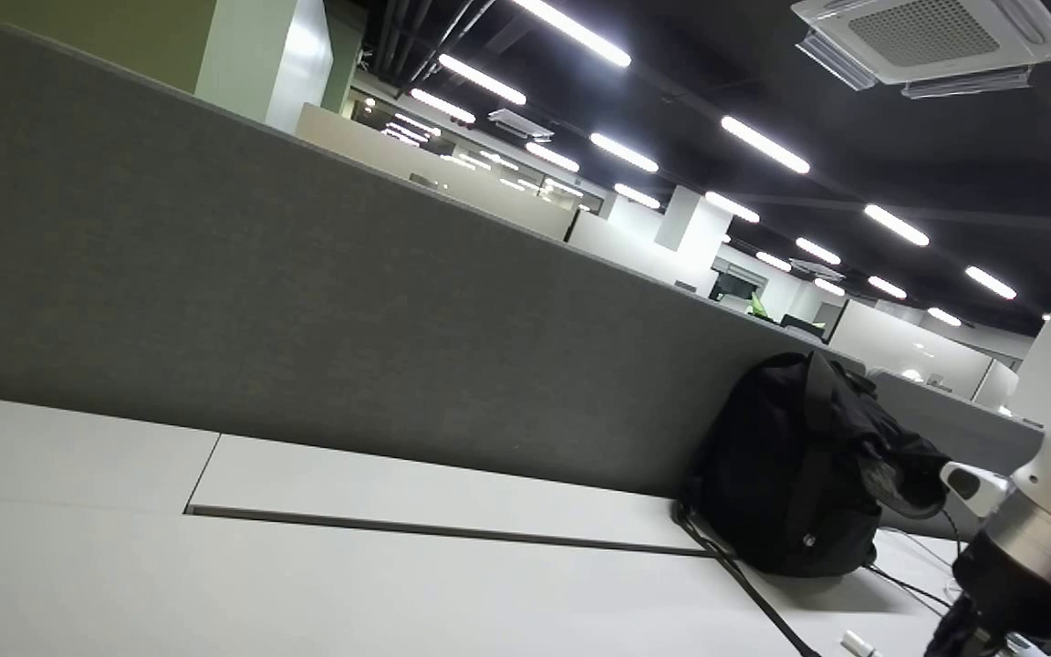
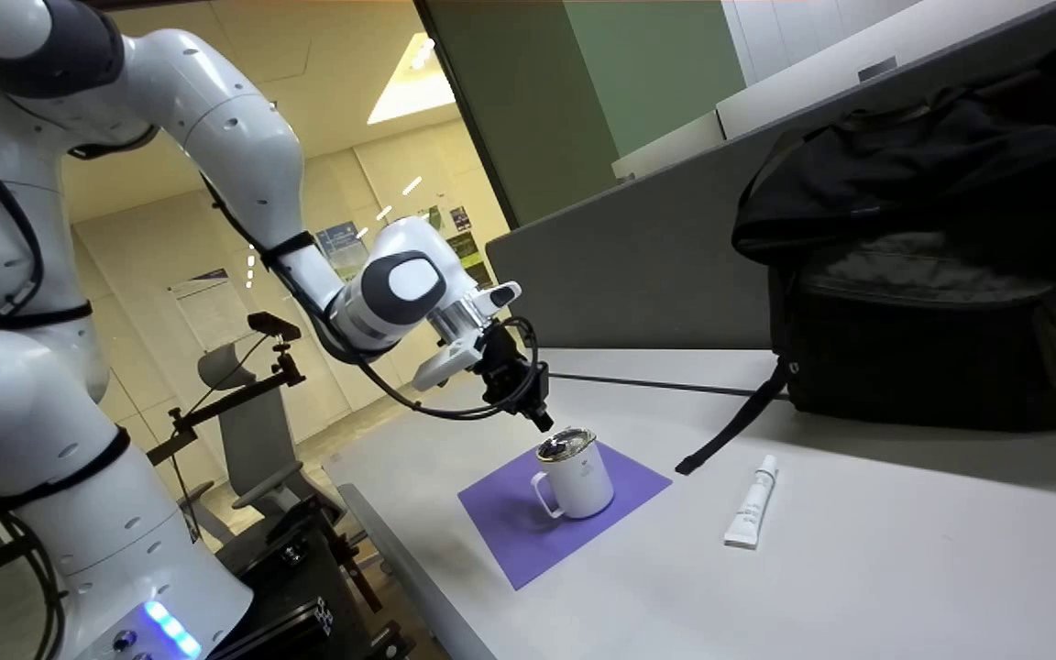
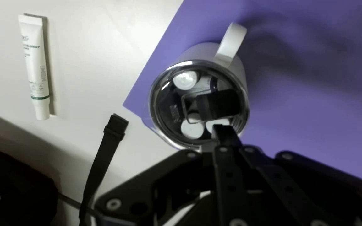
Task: Open the slider on the top of the white cup
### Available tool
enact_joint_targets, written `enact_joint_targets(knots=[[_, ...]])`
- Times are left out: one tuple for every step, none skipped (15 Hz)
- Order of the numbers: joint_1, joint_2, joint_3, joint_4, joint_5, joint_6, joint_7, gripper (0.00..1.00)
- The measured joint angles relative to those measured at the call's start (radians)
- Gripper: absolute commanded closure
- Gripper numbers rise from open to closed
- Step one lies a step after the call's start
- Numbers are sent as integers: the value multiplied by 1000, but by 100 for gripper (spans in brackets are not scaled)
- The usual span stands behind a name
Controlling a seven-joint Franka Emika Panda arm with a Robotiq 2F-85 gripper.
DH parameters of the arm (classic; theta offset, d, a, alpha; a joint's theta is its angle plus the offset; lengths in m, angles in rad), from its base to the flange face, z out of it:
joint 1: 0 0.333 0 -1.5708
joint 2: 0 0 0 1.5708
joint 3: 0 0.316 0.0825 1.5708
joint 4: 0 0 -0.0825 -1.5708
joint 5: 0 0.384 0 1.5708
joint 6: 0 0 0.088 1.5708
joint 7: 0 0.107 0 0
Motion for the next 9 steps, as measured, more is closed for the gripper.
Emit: enact_joint_targets(knots=[[1,10,0,2,1,0,0,100],[2,18,0,4,1,0,0,100],[2,26,0,8,1,0,0,100],[2,33,0,11,1,0,0,100],[2,40,0,15,1,0,0,100],[3,48,0,20,1,0,0,100],[3,56,0,25,1,0,0,100],[4,64,0,30,1,0,0,100],[4,72,0,35,1,0,0,100]])
